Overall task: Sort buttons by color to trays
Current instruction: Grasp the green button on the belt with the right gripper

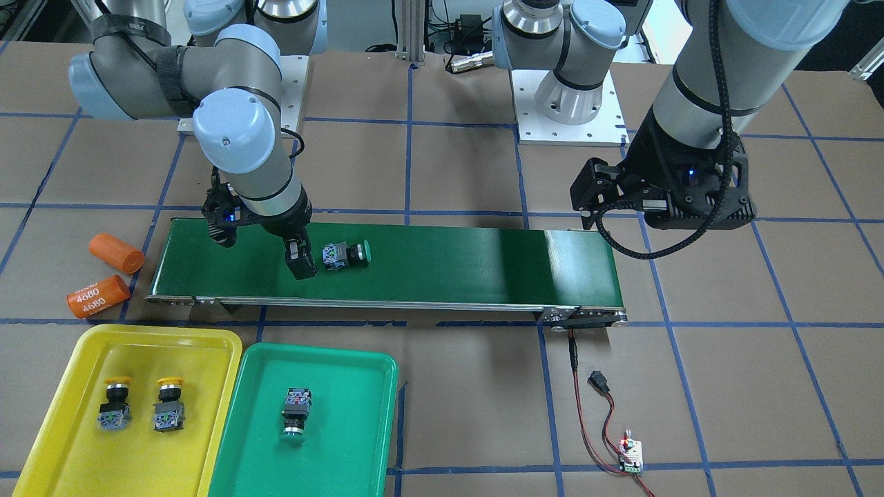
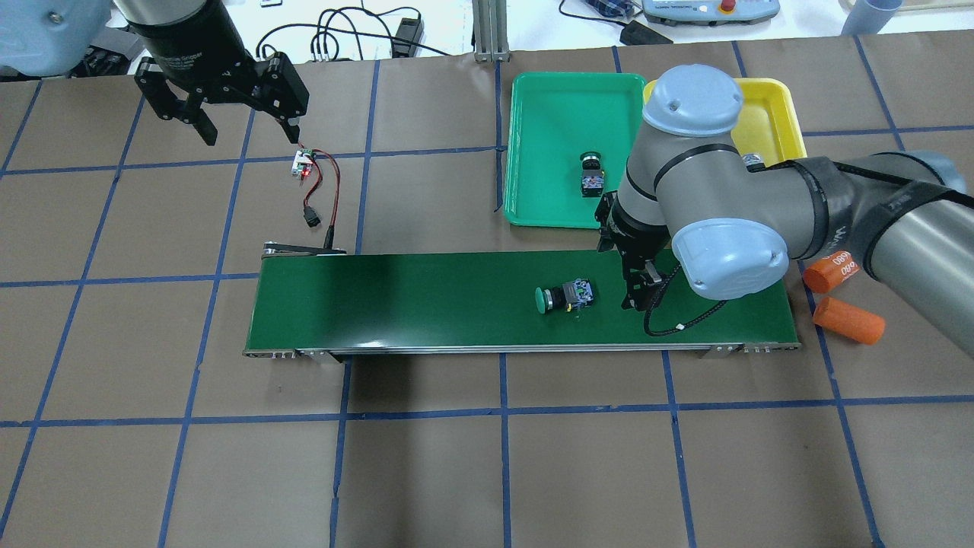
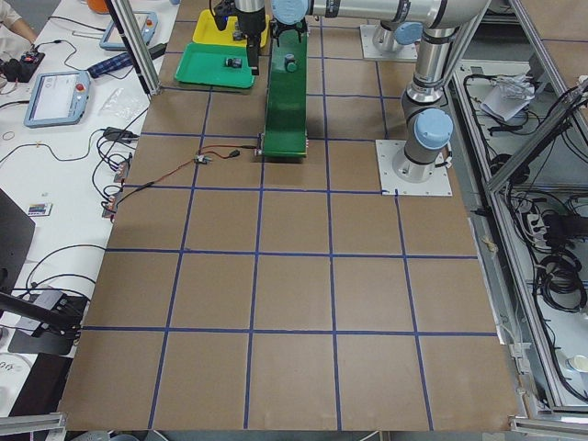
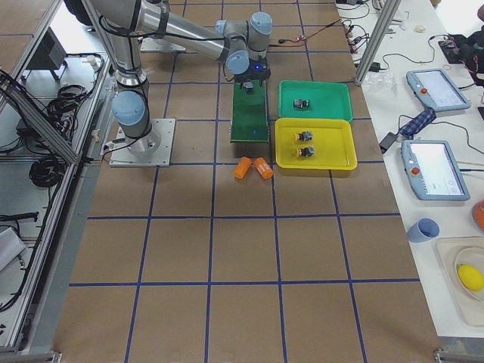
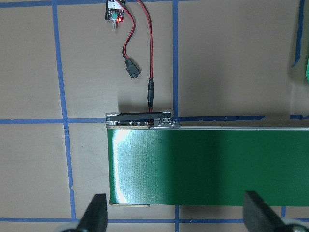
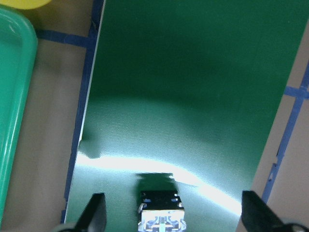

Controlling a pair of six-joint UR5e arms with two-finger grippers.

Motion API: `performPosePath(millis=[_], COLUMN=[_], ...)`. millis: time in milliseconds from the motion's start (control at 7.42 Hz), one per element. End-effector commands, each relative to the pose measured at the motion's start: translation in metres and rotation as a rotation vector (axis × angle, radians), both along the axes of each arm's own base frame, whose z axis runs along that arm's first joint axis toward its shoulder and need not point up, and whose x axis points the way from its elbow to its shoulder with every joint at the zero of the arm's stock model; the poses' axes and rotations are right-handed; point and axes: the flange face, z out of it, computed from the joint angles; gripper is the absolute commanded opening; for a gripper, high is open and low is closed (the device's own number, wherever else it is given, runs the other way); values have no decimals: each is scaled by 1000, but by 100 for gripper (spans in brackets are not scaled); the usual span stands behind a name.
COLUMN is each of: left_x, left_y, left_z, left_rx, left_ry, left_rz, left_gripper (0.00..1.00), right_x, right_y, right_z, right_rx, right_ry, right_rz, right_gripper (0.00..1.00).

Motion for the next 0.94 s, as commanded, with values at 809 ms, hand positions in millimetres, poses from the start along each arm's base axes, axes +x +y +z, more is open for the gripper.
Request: performPosePath(millis=[809], left_x=[2], left_y=[-2], left_z=[-2], left_rx=[3], left_ry=[0], left_rz=[2], left_gripper=[100], right_x=[10], right_y=[0], right_z=[-37], right_rx=[75], right_ry=[19], right_rz=[-14], right_gripper=[100])
